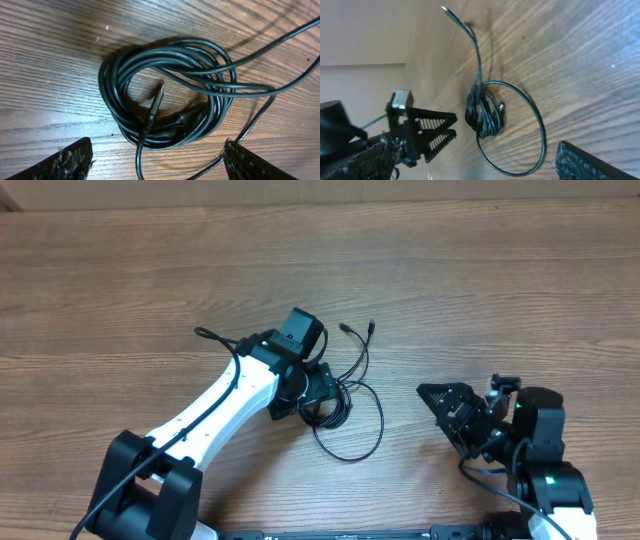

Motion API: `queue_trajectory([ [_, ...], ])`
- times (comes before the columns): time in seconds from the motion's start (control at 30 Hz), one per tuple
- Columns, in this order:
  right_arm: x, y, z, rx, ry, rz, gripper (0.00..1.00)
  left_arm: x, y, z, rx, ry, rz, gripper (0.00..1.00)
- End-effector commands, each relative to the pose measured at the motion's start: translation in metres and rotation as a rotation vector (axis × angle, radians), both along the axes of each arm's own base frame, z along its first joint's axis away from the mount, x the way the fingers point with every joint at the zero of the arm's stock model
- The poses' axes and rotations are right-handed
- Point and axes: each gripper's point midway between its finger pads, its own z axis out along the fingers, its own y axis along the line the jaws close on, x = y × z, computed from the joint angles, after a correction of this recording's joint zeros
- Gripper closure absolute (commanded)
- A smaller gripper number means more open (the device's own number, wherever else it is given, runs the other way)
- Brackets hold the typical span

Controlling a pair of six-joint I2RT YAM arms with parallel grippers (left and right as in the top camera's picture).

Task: Untangle cables
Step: 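Rotate the right gripper and move it toward the hanging cable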

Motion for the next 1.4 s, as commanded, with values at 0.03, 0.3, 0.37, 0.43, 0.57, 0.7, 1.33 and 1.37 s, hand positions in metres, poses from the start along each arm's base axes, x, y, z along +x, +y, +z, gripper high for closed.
queue_trajectory([
  [0.03, 0.001, 0.007, -0.003, 0.008, 0.032, 0.039, 0.00, -0.002, -0.007, -0.007, 0.019, 0.003, -0.055, 0.18],
  [0.3, -0.001, 0.009, -0.026, 0.010, 0.145, 0.045, 0.00, -0.009, -0.023, -0.014, 0.023, 0.000, -0.103, 0.56],
  [0.37, -0.004, 0.008, -0.033, 0.014, 0.195, 0.039, 0.00, -0.010, -0.025, -0.017, 0.032, -0.002, -0.112, 0.65],
  [0.43, -0.008, 0.006, -0.044, 0.009, 0.257, 0.019, 0.00, -0.012, -0.026, -0.021, 0.050, 0.002, -0.109, 0.82],
  [0.57, -0.012, 0.005, -0.056, 0.000, 0.321, 0.015, 0.00, -0.017, -0.029, -0.028, 0.069, 0.026, -0.084, 0.96],
  [0.7, -0.015, 0.005, -0.061, 0.000, 0.350, 0.014, 0.00, -0.026, -0.035, -0.030, 0.066, 0.048, -0.094, 0.96],
  [1.33, -0.019, -0.004, -0.069, -0.054, 0.381, -0.015, 0.00, -0.017, -0.043, -0.028, 0.045, 0.009, -0.069, 0.40],
  [1.37, -0.019, -0.004, -0.069, -0.055, 0.380, -0.015, 0.00, -0.015, -0.041, -0.029, 0.061, -0.003, -0.066, 0.38],
])
